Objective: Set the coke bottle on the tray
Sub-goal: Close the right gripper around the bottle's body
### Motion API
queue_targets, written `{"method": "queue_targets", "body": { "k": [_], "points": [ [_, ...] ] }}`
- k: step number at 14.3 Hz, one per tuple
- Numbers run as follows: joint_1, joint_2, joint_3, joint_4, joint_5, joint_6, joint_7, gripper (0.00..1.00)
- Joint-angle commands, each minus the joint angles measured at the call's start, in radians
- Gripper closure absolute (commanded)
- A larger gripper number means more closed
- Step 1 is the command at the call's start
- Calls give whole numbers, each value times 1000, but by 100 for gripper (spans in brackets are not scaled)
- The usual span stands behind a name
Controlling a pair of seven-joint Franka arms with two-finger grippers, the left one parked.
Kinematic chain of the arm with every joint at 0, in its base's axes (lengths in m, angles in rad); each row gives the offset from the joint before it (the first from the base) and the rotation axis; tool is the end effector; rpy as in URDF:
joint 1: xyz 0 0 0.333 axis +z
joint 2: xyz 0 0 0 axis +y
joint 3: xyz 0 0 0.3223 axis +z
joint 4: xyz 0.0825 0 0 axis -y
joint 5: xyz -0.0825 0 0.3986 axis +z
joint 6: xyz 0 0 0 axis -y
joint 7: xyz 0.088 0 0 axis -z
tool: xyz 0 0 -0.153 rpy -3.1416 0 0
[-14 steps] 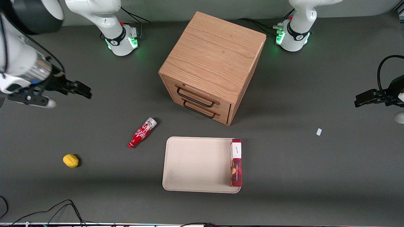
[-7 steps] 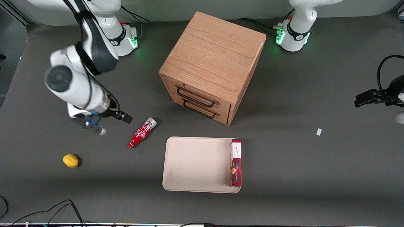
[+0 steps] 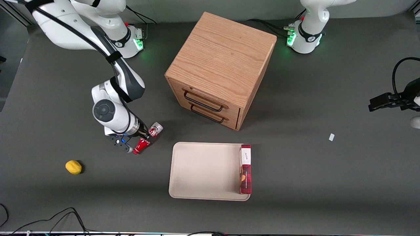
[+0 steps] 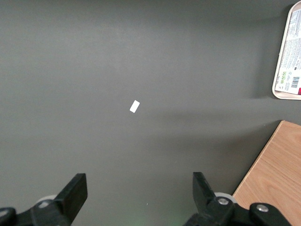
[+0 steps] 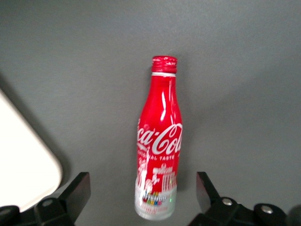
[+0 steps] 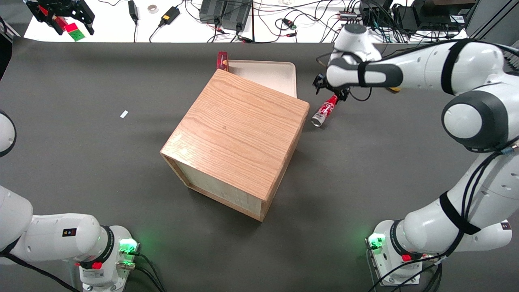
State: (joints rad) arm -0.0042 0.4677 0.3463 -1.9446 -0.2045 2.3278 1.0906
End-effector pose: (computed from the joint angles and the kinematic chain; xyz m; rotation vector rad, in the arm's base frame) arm 0.5926 0.1992 0.1972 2.9610 -0.9718 -0.0671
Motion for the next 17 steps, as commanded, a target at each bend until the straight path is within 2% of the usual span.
{"method": "queue_targets", "body": {
  "k": [1,7,9,11,14,17],
  "points": [
    [-3,29,3,-42,-87,79,95,0],
    [-8,114,-10,-45,-89,179,98,0],
    [-8,115,-12,-45,-93,180,97,4],
    [-8,112,-12,-45,-93,180,95,17],
    [-8,111,-12,-42,-93,179,92,50],
    [-8,106,-10,-34,-93,176,88,70]
  ]
}}
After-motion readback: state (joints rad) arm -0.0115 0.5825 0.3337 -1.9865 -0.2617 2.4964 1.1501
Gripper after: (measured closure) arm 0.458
